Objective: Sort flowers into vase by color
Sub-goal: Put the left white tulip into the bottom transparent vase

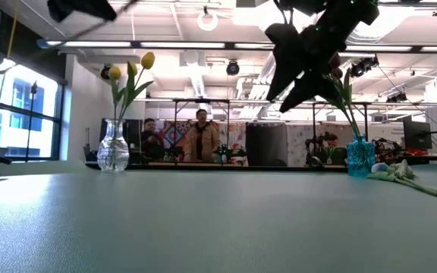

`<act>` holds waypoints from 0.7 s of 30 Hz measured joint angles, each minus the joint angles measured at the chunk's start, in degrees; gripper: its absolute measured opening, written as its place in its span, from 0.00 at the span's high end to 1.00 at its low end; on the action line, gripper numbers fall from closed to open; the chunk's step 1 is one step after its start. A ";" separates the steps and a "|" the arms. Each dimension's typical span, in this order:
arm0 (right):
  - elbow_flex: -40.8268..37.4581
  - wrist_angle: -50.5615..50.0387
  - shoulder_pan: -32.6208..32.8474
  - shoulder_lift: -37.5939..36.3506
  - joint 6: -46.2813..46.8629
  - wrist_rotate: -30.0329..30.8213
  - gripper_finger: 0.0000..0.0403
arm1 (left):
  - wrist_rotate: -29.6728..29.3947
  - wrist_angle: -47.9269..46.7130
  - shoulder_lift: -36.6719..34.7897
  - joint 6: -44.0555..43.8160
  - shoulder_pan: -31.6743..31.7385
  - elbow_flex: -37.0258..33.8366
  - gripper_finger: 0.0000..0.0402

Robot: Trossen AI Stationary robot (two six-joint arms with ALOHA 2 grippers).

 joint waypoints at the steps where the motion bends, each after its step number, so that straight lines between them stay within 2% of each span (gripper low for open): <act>1: -0.02 -0.04 0.57 0.00 0.73 0.04 0.56 | -1.45 -0.27 -0.88 0.08 -1.48 0.00 1.00; 9: -0.02 -0.54 5.95 0.00 6.99 4.16 0.56 | -15.81 -0.43 -6.56 -2.13 -16.27 -2.85 1.00; 21: -0.02 -2.78 10.44 0.00 11.74 6.89 0.56 | -33.38 -0.23 -5.37 -9.08 -38.39 -3.67 1.00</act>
